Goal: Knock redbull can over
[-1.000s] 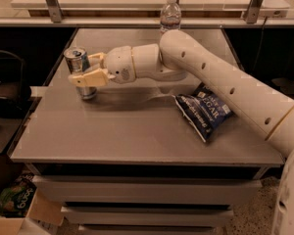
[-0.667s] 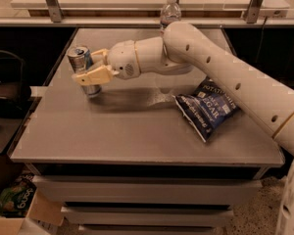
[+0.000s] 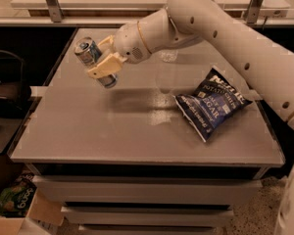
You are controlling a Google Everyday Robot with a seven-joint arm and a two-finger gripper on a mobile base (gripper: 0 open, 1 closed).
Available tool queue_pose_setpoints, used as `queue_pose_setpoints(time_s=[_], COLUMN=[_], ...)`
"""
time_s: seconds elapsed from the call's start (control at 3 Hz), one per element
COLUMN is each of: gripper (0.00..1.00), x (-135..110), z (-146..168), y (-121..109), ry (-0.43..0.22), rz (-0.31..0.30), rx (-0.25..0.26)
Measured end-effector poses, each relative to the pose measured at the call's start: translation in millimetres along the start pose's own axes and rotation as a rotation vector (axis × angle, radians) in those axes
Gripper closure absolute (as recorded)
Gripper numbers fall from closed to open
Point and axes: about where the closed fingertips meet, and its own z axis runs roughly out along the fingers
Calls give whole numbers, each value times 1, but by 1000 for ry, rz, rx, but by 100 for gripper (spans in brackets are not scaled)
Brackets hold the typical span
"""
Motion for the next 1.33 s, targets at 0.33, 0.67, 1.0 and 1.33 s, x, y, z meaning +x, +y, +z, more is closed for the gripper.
queue_pose_setpoints(time_s=[0.33, 0.67, 1.0, 1.33], gripper=[100, 100, 100, 100], x=[7, 15, 17, 15], z=[-4, -2, 1, 5], y=[-8, -16, -16, -8], ry=[214, 392, 533, 669], rz=[-75, -143, -227, -319], rx=[4, -7, -28, -39])
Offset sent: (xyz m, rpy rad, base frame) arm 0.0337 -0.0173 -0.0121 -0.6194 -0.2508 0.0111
